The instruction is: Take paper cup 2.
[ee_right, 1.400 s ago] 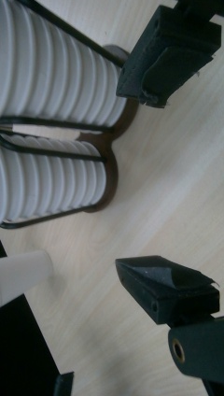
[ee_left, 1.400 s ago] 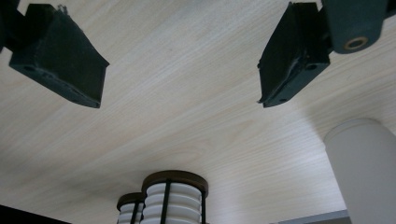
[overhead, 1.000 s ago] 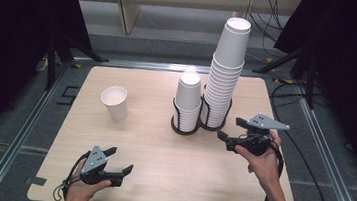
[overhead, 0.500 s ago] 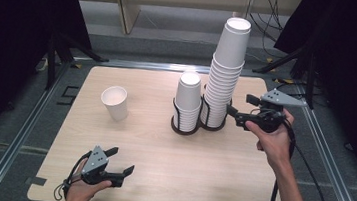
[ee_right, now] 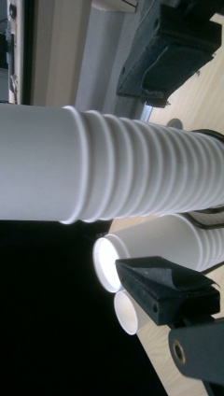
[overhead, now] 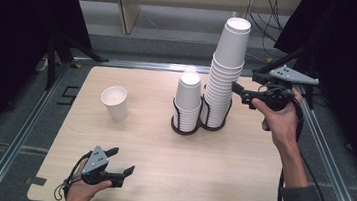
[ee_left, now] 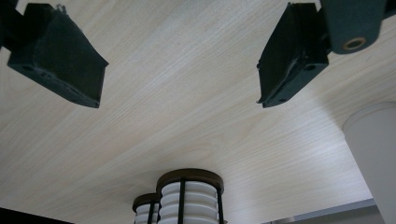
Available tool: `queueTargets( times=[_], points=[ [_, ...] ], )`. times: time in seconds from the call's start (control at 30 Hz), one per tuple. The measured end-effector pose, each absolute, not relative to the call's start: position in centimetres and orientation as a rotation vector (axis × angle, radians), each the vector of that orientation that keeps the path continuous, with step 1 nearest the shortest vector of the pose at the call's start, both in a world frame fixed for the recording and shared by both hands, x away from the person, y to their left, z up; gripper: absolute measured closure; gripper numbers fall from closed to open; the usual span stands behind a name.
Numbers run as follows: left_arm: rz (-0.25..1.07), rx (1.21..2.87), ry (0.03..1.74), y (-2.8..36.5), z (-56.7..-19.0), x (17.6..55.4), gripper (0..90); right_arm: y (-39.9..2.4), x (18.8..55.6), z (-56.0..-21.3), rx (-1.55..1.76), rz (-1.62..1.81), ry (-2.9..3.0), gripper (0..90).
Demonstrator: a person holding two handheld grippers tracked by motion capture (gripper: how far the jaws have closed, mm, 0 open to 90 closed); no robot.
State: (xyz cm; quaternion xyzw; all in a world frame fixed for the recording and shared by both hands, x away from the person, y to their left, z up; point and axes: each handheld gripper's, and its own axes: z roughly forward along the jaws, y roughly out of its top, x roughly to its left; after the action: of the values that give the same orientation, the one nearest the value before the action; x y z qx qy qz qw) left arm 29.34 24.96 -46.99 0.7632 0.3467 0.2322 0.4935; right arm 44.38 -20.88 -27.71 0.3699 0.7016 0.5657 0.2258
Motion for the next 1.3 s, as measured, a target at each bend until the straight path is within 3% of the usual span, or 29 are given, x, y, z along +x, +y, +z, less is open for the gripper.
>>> queueTargets(
  times=[0.67,1.3],
  points=[
    [0.552,1.865,0.822,24.7,-47.2,29.4,14.3,-18.6,48.0,-22.9,0.971,1.560,1.912,15.3],
    [0.539,1.869,0.817,24.5,-47.2,29.6,14.3,-16.8,51.8,-22.8,1.012,1.562,1.901,13.0]
  ],
)
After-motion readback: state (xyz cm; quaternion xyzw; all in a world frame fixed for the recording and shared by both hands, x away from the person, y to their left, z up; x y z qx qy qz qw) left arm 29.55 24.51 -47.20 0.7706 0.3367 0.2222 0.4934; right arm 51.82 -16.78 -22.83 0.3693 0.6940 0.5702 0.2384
